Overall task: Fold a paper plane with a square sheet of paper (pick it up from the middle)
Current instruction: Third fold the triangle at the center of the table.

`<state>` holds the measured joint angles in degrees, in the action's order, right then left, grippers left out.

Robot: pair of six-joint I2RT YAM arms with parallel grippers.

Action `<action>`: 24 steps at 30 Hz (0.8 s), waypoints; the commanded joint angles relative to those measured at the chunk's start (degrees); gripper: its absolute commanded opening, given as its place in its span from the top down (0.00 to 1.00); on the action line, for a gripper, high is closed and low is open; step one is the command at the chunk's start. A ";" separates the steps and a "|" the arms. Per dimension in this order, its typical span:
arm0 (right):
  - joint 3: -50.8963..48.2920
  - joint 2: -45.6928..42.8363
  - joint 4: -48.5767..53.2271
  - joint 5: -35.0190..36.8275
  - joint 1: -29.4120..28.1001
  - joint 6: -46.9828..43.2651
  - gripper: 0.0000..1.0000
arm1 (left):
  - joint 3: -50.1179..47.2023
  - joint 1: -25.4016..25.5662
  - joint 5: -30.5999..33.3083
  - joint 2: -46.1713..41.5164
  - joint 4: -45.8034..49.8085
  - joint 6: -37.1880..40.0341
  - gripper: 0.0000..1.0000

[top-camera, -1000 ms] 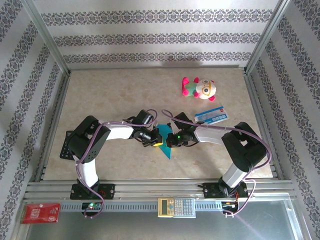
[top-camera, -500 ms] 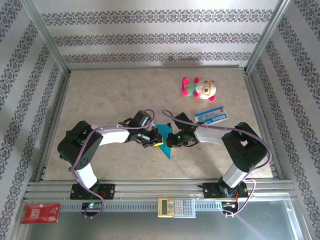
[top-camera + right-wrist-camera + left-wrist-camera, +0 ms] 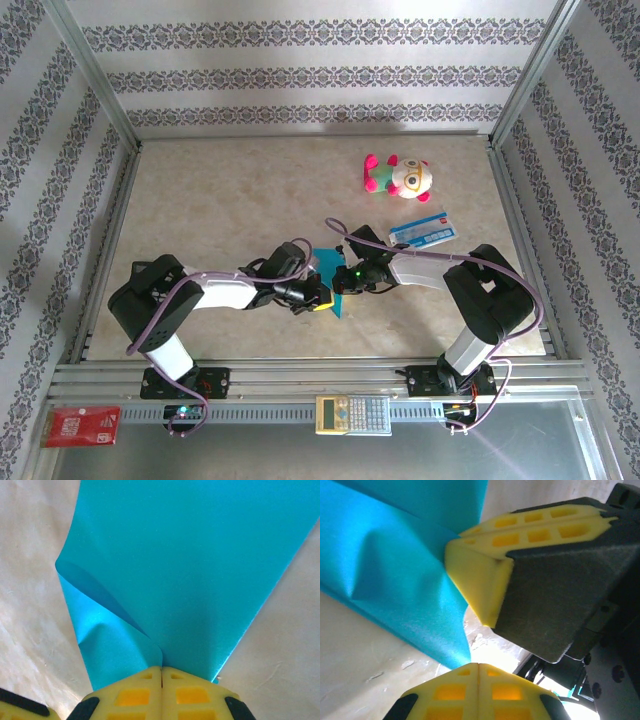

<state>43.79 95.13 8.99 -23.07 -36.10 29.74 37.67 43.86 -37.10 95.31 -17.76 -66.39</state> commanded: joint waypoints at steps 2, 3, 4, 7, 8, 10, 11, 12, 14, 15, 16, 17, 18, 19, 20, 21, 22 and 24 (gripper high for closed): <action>-2.00 4.74 1.81 4.51 -0.03 2.33 1.00 | -1.53 0.44 2.15 -0.69 -4.33 -3.05 1.00; -1.30 5.07 1.82 4.45 0.14 2.41 1.00 | -1.44 0.27 2.34 -1.24 -3.23 -2.71 1.00; -0.65 5.37 1.79 4.45 0.18 2.55 1.00 | -1.42 0.11 2.50 -1.68 -2.27 -2.30 1.00; 1.38 6.44 1.81 4.25 0.48 2.73 1.00 | -2.10 -1.20 2.90 -3.17 -0.19 -1.80 1.00; 1.98 6.78 1.77 4.04 0.50 2.80 1.00 | -2.47 -1.87 2.88 -3.65 0.20 -1.71 1.00; 2.94 7.35 1.90 3.83 0.50 2.83 1.00 | -2.86 -3.14 2.88 -4.28 0.79 -1.45 1.00; 3.41 7.57 1.99 3.68 0.55 2.81 1.00 | -2.85 -3.57 2.82 -4.43 0.89 -1.26 1.00; 3.69 7.91 2.04 3.57 0.59 2.91 1.00 | -2.32 -3.77 2.73 -4.28 1.44 -0.88 1.00; 3.91 8.42 2.02 3.38 0.50 2.92 1.00 | -1.34 -3.78 2.35 -3.41 1.71 -0.44 1.00; 3.85 8.62 1.98 3.31 0.55 2.93 1.00 | -1.09 -3.78 2.03 -2.71 0.96 -0.67 1.00; 3.76 8.71 1.92 3.29 0.55 2.94 1.00 | -1.10 -3.78 1.75 -2.23 0.16 -1.03 1.00; 3.60 8.79 1.88 3.30 0.59 2.87 1.00 | -1.00 -3.78 1.61 -1.74 -0.43 -1.27 1.00; 3.50 8.92 1.89 3.34 0.59 2.94 1.00 | -0.92 -3.65 1.51 -1.38 -0.58 -1.26 1.00; 3.36 8.95 1.84 3.30 0.59 2.89 1.00 | -0.72 -3.62 1.49 -1.16 -0.52 -1.16 1.00; 3.32 9.02 1.82 3.31 0.68 2.93 1.00 | -0.60 -3.43 1.59 -0.93 -0.36 -0.92 1.00; 3.30 9.02 1.82 3.32 0.69 2.97 1.00 | -0.57 -3.34 1.59 -0.64 -0.20 -0.84 1.00; 3.28 9.02 1.82 3.23 0.68 2.94 1.00 | -0.57 -3.29 1.57 -0.36 -0.32 -0.85 1.00; 3.22 8.94 1.78 3.30 0.82 2.95 1.00 | -0.66 -3.17 1.35 0.48 -1.12 -1.17 1.00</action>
<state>48.88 100.33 6.92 -24.36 -35.94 32.38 35.81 40.42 -35.35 94.39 -18.46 -67.79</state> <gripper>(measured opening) 0.048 0.064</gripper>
